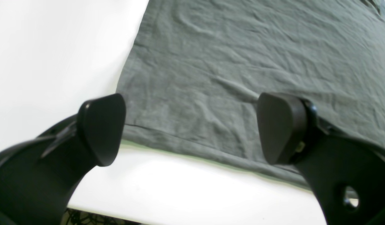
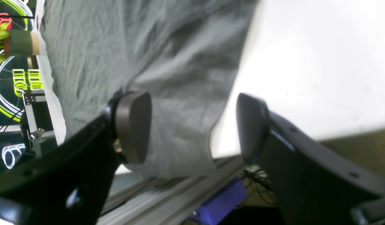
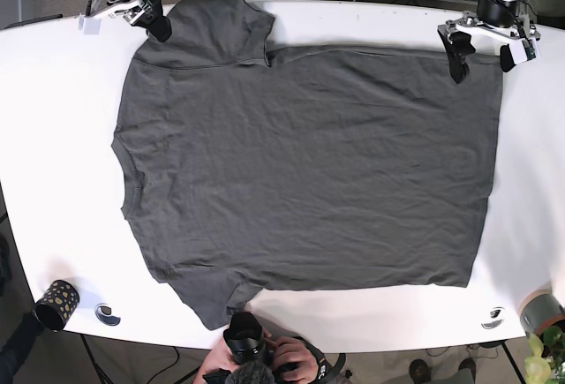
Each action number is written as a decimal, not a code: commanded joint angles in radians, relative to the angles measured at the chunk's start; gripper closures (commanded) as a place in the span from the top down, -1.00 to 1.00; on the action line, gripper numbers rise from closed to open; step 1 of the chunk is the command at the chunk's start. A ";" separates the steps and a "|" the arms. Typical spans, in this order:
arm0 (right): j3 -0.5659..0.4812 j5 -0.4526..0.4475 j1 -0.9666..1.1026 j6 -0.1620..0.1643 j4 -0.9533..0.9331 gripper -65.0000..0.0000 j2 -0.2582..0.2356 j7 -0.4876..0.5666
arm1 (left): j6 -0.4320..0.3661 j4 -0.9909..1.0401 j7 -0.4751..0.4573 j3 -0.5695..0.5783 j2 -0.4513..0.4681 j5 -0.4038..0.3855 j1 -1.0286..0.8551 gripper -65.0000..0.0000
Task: Fold the T-shirt properly
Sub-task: 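Lower both grippers onto the shirt's shoulder corners and close them, then lift the grasped shoulder corners and pull them toward the robot, then lay the shoulder edge down and open both grippers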
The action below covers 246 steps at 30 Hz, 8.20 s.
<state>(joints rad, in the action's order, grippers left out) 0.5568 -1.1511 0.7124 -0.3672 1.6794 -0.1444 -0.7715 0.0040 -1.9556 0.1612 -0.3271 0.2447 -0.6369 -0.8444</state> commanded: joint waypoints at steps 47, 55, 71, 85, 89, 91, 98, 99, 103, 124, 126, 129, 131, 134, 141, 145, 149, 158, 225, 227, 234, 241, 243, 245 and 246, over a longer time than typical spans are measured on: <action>-0.086 0.001 -0.035 0.004 0.009 -1.00 -0.010 -0.041 | 0.405 0.114 0.472 -0.429 -0.206 0.078 0.236 0.93; -0.088 0.001 -0.038 0.004 0.009 -1.00 -0.008 -0.041 | 0.500 0.213 0.475 -0.435 -0.199 0.117 0.290 0.94; -0.088 0.001 -0.046 0.004 0.006 -1.00 -0.011 -0.041 | 0.523 0.358 0.475 -0.430 -0.163 0.117 0.366 0.92; -0.086 0.003 -0.050 0.004 0.006 -1.00 -0.011 -0.041 | 0.523 0.358 0.475 -0.407 -0.163 0.134 0.374 -0.77; -0.085 0.030 -0.050 0.004 0.012 -1.00 -0.010 -0.041 | 0.532 0.350 0.473 -0.383 -0.163 0.182 0.374 -0.79; -0.082 0.064 -0.050 0.003 0.038 -1.00 -0.005 -0.038 | 0.569 0.350 0.473 -0.379 -0.163 0.196 0.374 -0.87; -0.080 0.110 -0.015 -0.003 0.118 -1.00 -0.002 -0.035 | 0.689 0.330 0.470 -0.387 -0.164 0.282 0.371 -0.97; -0.080 0.110 -0.010 -0.005 0.121 -1.00 -0.002 -0.035 | 0.694 0.321 0.470 -0.389 -0.164 0.286 0.368 -0.97; -0.079 0.110 0.022 -0.006 0.132 -1.00 -0.002 -0.035 | 0.694 0.276 0.472 -0.435 -0.164 0.292 0.363 -0.97; -0.002 0.112 0.109 -0.056 0.293 -1.00 0.032 -0.029 | 0.694 0.042 0.473 -0.488 -0.172 0.292 0.299 -0.97; -0.002 0.113 0.072 -0.056 0.288 -1.00 0.032 -0.033 | 0.694 0.038 0.473 -0.467 -0.172 0.292 0.328 -0.97; -0.002 0.113 0.023 -0.056 0.287 -1.00 0.030 -0.035 | 0.694 0.035 0.475 -0.444 -0.172 0.292 0.373 -0.97; -0.002 0.115 -0.017 -0.056 0.287 -1.00 0.027 -0.036 | 0.694 0.035 0.475 -0.422 -0.172 0.294 0.402 -0.97; -0.010 0.115 -0.078 -0.048 0.284 -1.00 -0.002 -0.036 | 0.694 0.040 0.475 -0.386 -0.164 0.294 0.437 -0.97; -0.011 0.113 -0.211 -0.048 0.181 -1.00 -0.013 -0.038 | 0.640 0.045 0.481 -0.320 -0.118 0.294 0.501 -0.97; -0.013 0.113 -0.282 -0.049 0.112 -1.00 -0.051 -0.038 | 0.626 0.061 0.552 -0.315 -0.103 0.294 0.557 -0.97; -0.037 0.113 -0.360 -0.052 0.038 -1.00 -0.077 -0.038 | 0.621 0.078 0.590 -0.315 -0.080 0.294 0.615 -0.97; -0.090 0.115 -0.505 -0.052 -0.092 -1.00 -0.126 -0.038 | 0.620 0.178 0.650 -0.309 -0.044 0.294 0.761 -0.97; -0.054 0.560 -0.385 -0.049 -0.068 0.08 -0.131 -0.029 | 0.627 0.799 0.173 -0.079 0.189 0.427 0.853 0.66; -0.062 0.560 -0.385 -0.049 -0.068 0.08 -0.131 -0.029 | 0.627 0.801 0.173 -0.079 0.189 0.427 0.848 0.66; -0.099 0.560 -0.383 -0.046 -0.068 -0.17 -0.119 -0.029 | 0.627 0.799 0.173 -0.080 0.189 0.427 0.844 0.35; -0.100 0.641 -0.405 -0.051 -0.065 -1.00 -0.093 -0.027 | 0.627 0.801 0.177 -0.080 0.189 0.429 0.842 -1.00; -0.096 0.669 -0.406 -0.054 -0.061 -1.00 -0.076 -0.027 | 0.627 0.798 0.177 -0.080 0.189 0.429 0.834 -1.00; -0.094 0.682 -0.406 -0.056 -0.051 -1.00 -0.073 -0.027 | 0.627 0.780 0.177 -0.082 0.190 0.424 0.814 -0.95; -0.094 0.684 -0.405 -0.056 -0.046 -1.00 -0.076 -0.027 | 0.627 0.770 0.177 -0.089 0.190 0.424 0.808 -0.95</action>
<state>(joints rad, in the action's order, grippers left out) 0.4572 -0.4782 0.3016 -0.4198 1.6096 -0.2066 -0.7883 0.6292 -1.1507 0.3508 -0.4004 0.4103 -0.2020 -0.0349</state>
